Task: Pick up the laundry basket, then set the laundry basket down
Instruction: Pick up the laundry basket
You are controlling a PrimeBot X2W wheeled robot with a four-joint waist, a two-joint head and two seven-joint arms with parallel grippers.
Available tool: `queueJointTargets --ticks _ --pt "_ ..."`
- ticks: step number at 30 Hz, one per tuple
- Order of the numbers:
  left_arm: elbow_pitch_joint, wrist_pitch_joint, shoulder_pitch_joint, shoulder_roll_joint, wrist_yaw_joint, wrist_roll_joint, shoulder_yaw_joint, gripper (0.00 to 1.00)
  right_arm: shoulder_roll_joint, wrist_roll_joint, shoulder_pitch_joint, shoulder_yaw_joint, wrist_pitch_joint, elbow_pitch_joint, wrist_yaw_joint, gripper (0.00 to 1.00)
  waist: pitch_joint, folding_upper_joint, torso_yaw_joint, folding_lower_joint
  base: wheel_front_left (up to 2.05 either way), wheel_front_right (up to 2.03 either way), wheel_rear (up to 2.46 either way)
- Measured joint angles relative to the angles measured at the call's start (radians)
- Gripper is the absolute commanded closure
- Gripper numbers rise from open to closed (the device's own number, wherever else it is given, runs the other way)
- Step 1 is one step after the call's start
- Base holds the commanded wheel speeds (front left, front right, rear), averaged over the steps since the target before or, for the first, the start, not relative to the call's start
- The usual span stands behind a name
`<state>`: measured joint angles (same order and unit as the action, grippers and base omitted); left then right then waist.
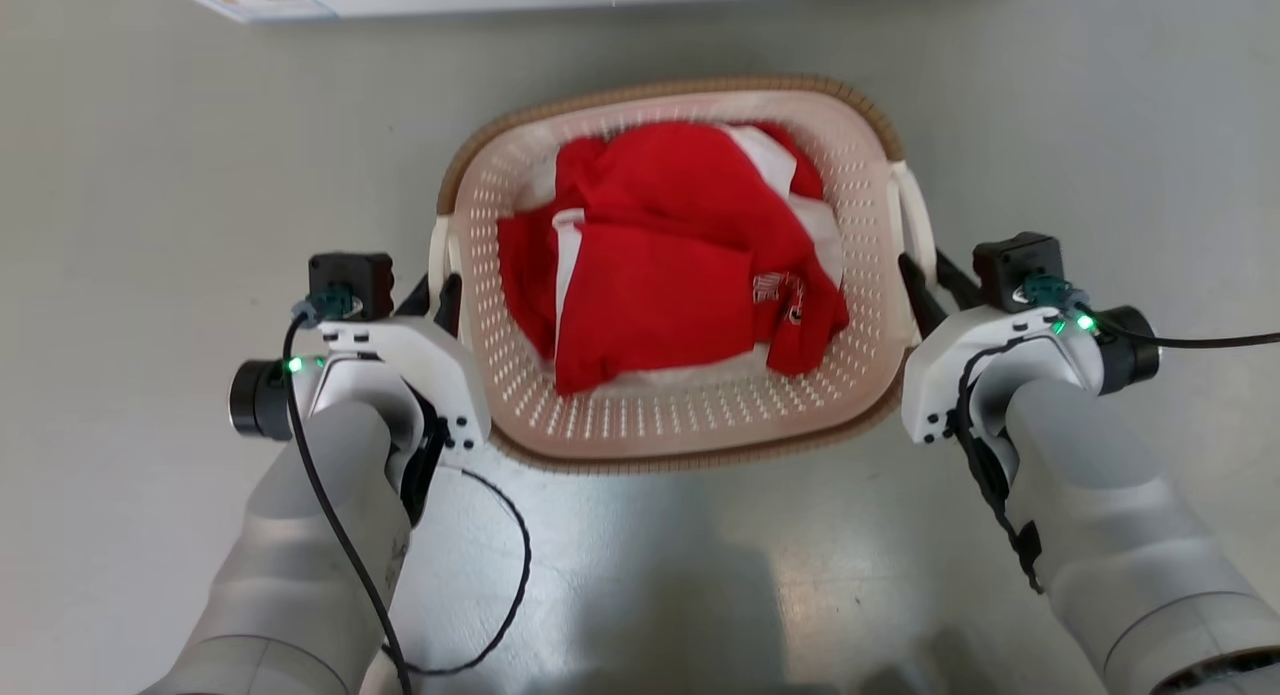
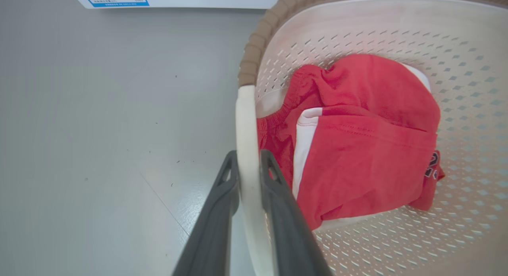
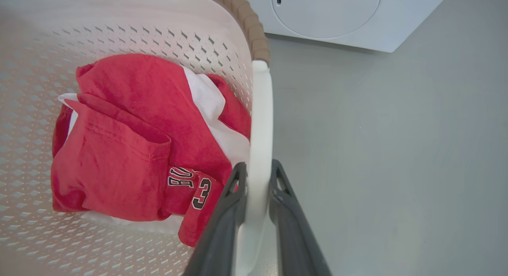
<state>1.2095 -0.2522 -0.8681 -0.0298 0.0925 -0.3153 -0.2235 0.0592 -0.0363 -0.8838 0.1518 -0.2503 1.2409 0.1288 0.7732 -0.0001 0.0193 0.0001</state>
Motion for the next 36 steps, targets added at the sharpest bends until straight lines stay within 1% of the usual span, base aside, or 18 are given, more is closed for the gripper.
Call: queueJointTargets --ticks 7,12,17,24,25,36 --pt "0.059 0.008 0.022 -0.001 0.006 -0.001 -0.019 1.0 0.002 -0.112 0.05 0.131 0.067 0.006 -0.003 1.0 -0.086 0.0001 -0.003 0.0 0.0 0.0 0.0" --pt "0.083 0.059 0.076 -0.003 0.014 -0.002 -0.042 1.0 0.004 -0.199 0.125 0.234 0.144 -0.008 -0.006 1.0 -0.172 0.0 -0.01 0.0 0.0 0.0 0.0" --pt "0.091 0.116 0.146 -0.012 0.021 -0.002 -0.06 1.0 0.005 -0.295 0.208 0.332 0.213 -0.042 -0.006 1.0 -0.272 0.0 -0.022 0.0 0.0 0.0 0.0" --pt "0.096 0.165 0.249 -0.017 0.023 -0.015 -0.089 1.0 0.006 -0.421 0.308 0.439 0.307 -0.068 -0.007 1.0 -0.422 0.0001 -0.047 0.0 0.0 0.0 0.0" --pt "0.099 0.183 0.277 -0.019 0.023 -0.026 -0.099 1.0 0.006 -0.449 0.328 0.467 0.331 -0.072 -0.007 1.0 -0.463 0.0001 -0.056 0.0 0.0 0.0 0.0" --pt "0.082 0.251 0.384 -0.02 0.023 -0.105 -0.195 1.0 0.011 -0.556 0.395 0.571 0.401 -0.065 -0.007 1.0 -0.666 0.0001 -0.1 -0.0001 0.0 0.0 0.0"
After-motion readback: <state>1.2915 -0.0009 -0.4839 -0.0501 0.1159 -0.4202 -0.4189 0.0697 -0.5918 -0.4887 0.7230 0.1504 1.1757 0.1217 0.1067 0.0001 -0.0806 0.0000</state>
